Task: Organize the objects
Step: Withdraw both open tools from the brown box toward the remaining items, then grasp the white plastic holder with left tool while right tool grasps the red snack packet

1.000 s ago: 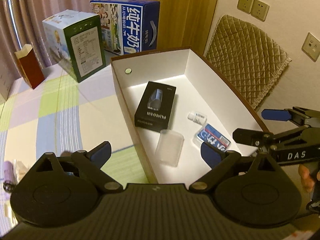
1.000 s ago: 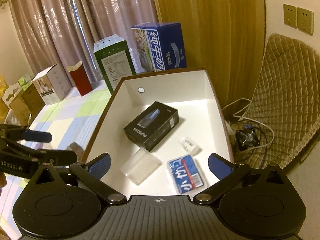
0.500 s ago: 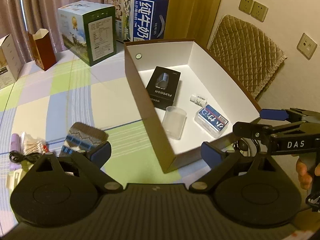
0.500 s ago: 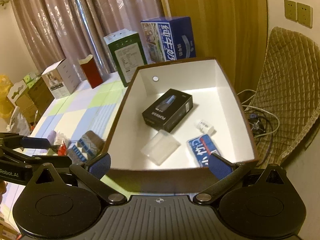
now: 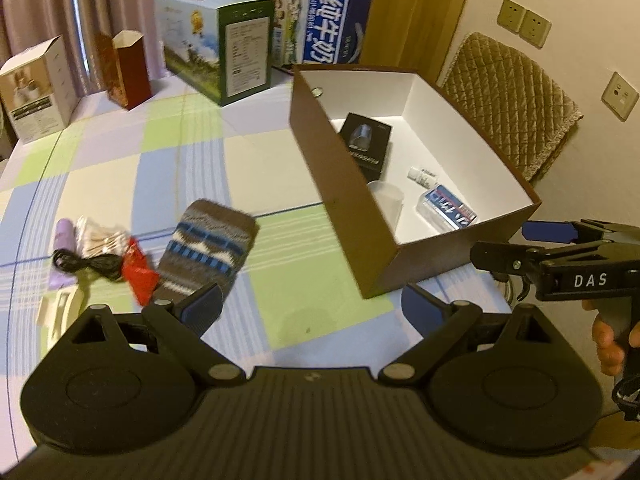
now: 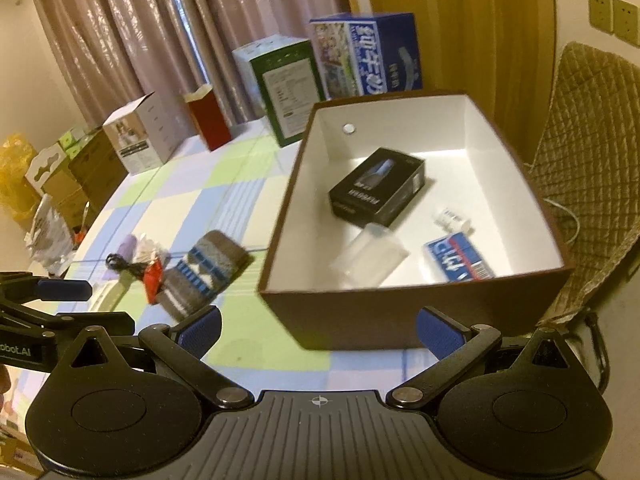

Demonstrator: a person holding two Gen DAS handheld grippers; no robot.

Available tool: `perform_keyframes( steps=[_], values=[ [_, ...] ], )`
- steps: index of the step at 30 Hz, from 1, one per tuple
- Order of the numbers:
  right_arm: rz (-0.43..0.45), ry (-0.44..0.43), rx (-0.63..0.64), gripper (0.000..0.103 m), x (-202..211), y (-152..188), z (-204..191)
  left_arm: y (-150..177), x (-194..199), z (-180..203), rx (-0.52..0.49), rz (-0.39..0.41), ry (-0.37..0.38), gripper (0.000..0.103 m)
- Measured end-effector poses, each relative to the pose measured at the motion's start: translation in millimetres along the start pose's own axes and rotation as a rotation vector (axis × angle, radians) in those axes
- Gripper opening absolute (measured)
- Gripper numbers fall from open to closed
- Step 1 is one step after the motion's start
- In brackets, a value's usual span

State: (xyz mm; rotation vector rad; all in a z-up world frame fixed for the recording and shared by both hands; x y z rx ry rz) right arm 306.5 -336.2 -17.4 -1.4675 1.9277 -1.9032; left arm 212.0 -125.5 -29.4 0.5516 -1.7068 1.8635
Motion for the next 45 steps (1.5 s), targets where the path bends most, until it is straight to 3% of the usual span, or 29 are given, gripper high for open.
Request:
perform_keyframes(
  steps=[11, 26, 36, 45],
  values=[
    [-0.072, -0.065, 0.028, 0.101, -20, 26, -54, 26, 23, -43, 0.045, -0.023, -0.058, 0.095],
    [-0.142, -0.148, 0.084, 0.101, -60, 46, -125, 54, 52, -124, 0.124, -0.045, -0.195, 0.094],
    [-0.142, -0.173, 0.111, 0.101, -89, 51, -163, 62, 58, -168, 0.143, -0.047, -0.27, 0.094],
    [-0.121, -0.182, 0.144, 0.101, -123, 52, -186, 65, 40, -206, 0.148, -0.055, -0.318, 0.095]
  ],
)
Point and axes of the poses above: each gripper's, at about its wrist camera, not at the fingertips, and x roughly against the way its jaws point, z to its right, y to its underside, the point moved 2 cm from there along -x, roughly the way its jaws point, and after that the axes turned 13 degrees about z, right-handed, at the moved point
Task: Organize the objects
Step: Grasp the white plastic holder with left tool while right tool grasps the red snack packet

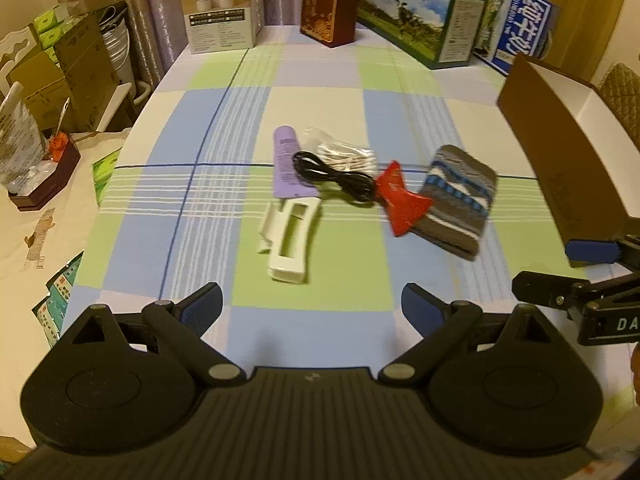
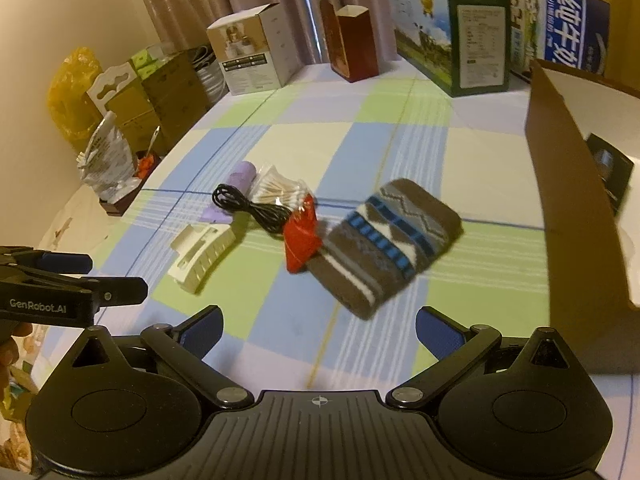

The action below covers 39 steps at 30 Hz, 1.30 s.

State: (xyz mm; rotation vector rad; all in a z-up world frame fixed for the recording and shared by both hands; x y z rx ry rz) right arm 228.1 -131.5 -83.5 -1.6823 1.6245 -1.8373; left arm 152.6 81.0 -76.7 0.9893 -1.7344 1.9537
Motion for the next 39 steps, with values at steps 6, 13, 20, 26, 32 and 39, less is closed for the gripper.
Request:
perform_keyframes(
  steps=[6, 13, 20, 26, 32, 39],
  values=[
    [0.005, -0.009, 0.031, 0.092, -26, -6, -6, -4, -27, -17, -0.004, 0.014, -0.007, 0.094],
    [0.004, -0.026, 0.061, 0.08, -52, -16, -11, -7, -63, -27, -0.025, -0.011, -0.005, 0.093],
    [0.002, -0.034, 0.082, 0.073, -73, -23, -12, -12, -95, -28, -0.055, -0.038, 0.009, 0.089],
    [-0.006, -0.044, 0.104, 0.069, -87, -25, -12, -13, -119, -30, -0.055, -0.084, 0.011, 0.079],
    [-0.012, -0.061, 0.138, 0.065, -103, -25, -16, -9, -127, -29, -0.058, -0.092, 0.038, 0.055],
    [-0.031, -0.068, 0.198, 0.057, -125, -24, -20, -2, -122, -35, -0.055, -0.081, 0.043, 0.039]
  ],
)
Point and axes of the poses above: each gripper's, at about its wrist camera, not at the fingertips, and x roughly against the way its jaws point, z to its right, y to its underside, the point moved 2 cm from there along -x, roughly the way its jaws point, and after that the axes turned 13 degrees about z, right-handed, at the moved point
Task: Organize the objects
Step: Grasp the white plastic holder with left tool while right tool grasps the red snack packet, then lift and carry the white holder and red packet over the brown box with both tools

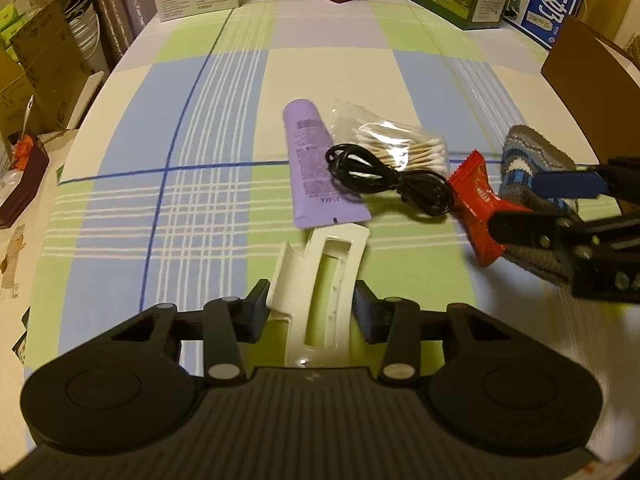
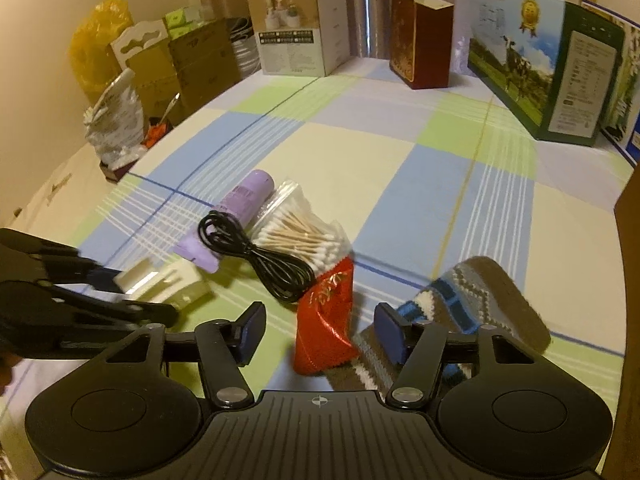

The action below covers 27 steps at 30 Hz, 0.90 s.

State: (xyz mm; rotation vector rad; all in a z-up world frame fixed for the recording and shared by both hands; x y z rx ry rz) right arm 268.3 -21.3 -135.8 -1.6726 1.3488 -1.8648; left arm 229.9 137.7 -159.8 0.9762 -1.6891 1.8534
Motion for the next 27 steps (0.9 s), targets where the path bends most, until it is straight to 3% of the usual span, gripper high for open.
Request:
perform_keyframes(
  steps=[4, 10, 18, 27],
  values=[
    [-0.019, -0.003, 0.019, 0.052, -12, 3, -1, 7, 8, -10, 0.024, -0.007, -0.02, 0.039],
    [-0.058, 0.007, 0.042, 0.031, -24, 12, -1, 16, 19, -30, 0.075, -0.017, -0.067, 0.039],
    [-0.025, 0.006, -0.025, 0.029, -2, 11, -1, 22, 28, -39, 0.124, -0.021, -0.095, 0.038],
    [0.054, 0.009, -0.137, 0.029, 50, 5, 7, 16, 47, -27, 0.119, 0.022, -0.072, 0.038]
  ],
)
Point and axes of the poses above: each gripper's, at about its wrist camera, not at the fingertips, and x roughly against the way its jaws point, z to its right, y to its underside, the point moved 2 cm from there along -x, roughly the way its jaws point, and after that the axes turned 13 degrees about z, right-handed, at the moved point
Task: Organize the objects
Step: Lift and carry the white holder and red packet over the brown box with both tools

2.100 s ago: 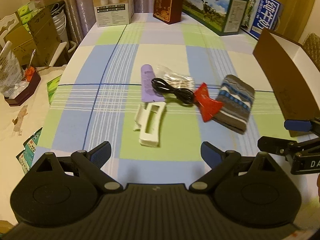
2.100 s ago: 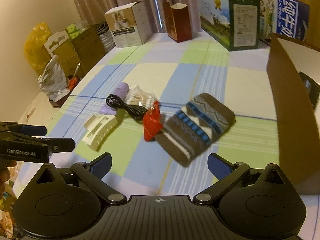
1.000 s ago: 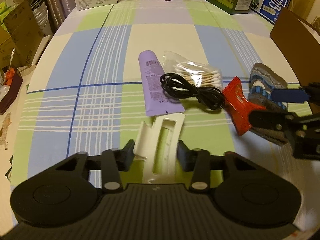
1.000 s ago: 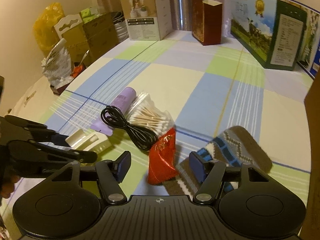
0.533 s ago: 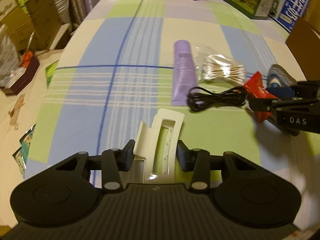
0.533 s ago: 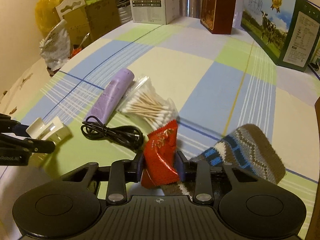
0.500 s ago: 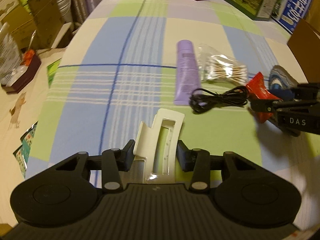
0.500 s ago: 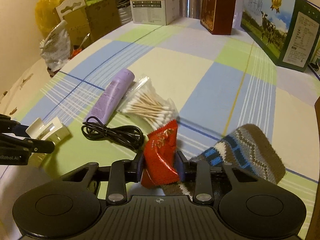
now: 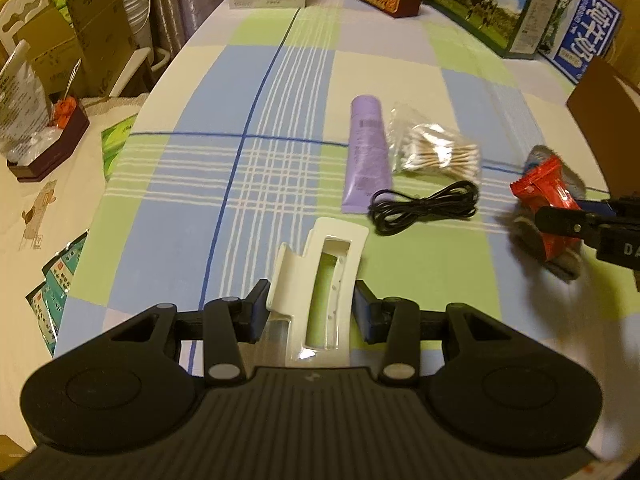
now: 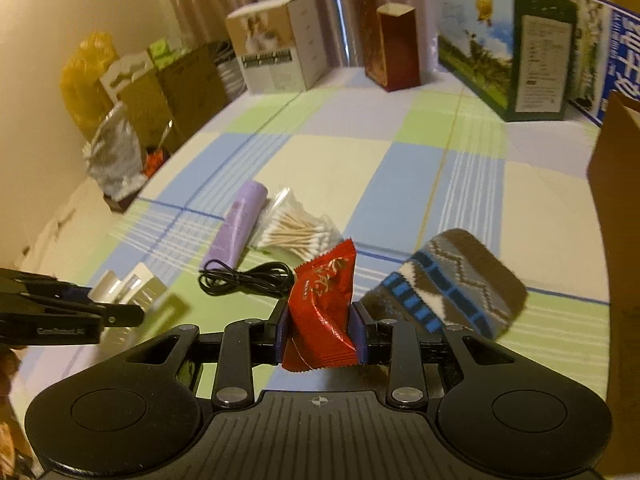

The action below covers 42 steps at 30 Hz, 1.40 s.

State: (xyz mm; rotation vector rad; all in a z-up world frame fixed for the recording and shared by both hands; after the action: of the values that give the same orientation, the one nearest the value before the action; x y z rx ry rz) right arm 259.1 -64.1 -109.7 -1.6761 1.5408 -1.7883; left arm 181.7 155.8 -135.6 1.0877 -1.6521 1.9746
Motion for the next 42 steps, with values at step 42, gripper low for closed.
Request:
perform_keyframes(
  steps=[42],
  values=[
    [0.248, 0.281, -0.233, 0.029, 278, 2, 192, -49, 104, 325, -0.335, 0.215, 0.547, 0.038]
  ],
)
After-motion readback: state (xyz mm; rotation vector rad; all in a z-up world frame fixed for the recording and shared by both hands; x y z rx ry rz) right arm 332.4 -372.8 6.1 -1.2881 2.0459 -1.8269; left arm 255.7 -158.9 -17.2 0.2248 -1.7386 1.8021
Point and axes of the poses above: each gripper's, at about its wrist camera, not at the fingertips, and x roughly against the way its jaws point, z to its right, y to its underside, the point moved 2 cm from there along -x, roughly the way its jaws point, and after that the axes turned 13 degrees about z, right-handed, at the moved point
